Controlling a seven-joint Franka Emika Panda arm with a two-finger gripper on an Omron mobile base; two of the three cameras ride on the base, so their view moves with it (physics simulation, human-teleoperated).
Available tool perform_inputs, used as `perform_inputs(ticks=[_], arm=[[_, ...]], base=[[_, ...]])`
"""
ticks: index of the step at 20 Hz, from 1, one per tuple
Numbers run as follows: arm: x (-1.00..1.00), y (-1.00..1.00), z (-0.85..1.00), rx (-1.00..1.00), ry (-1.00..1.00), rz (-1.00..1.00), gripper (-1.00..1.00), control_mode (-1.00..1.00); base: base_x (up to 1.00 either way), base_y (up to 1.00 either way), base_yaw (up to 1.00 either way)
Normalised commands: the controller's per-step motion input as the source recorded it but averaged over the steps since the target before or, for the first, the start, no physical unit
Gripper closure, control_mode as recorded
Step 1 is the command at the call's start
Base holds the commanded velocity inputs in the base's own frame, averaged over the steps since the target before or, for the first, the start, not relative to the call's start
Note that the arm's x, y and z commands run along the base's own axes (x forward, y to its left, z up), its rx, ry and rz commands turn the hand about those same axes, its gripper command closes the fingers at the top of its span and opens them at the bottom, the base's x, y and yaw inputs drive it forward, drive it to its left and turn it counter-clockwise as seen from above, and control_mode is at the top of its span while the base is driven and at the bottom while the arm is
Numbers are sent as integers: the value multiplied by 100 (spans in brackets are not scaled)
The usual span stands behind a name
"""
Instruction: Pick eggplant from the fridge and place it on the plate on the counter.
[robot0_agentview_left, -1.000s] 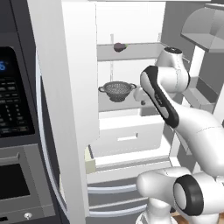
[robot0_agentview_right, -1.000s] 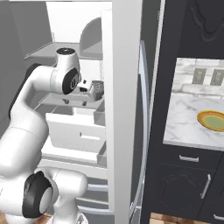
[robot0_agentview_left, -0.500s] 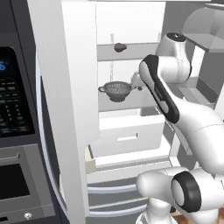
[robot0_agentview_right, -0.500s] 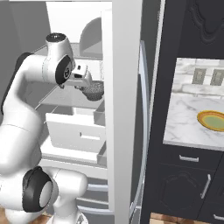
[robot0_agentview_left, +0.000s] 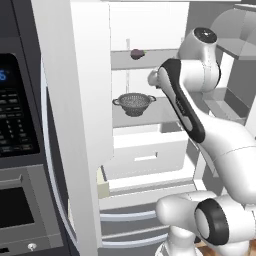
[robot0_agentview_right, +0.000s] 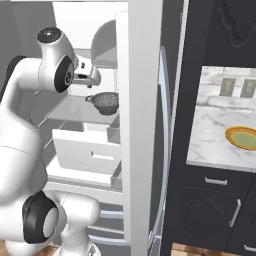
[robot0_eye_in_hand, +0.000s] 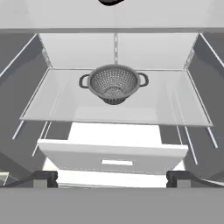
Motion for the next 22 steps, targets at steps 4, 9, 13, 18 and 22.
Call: perform_inputs(ticks=[4, 9, 13, 18, 22], arm=[[22, 0, 36, 0, -13, -8, -100, -100], [20, 0, 38, 0, -12, -8, -100, -100], [30, 1, 44, 0, -7, -8, -100, -100], [34, 6, 30, 0, -2, -5, -100, -100], [30, 4, 6, 0, 0, -2, -100, -100]], base=[[0, 0, 0], [0, 0, 0], [0, 0, 0], [0, 0, 0], [0, 0, 0]])
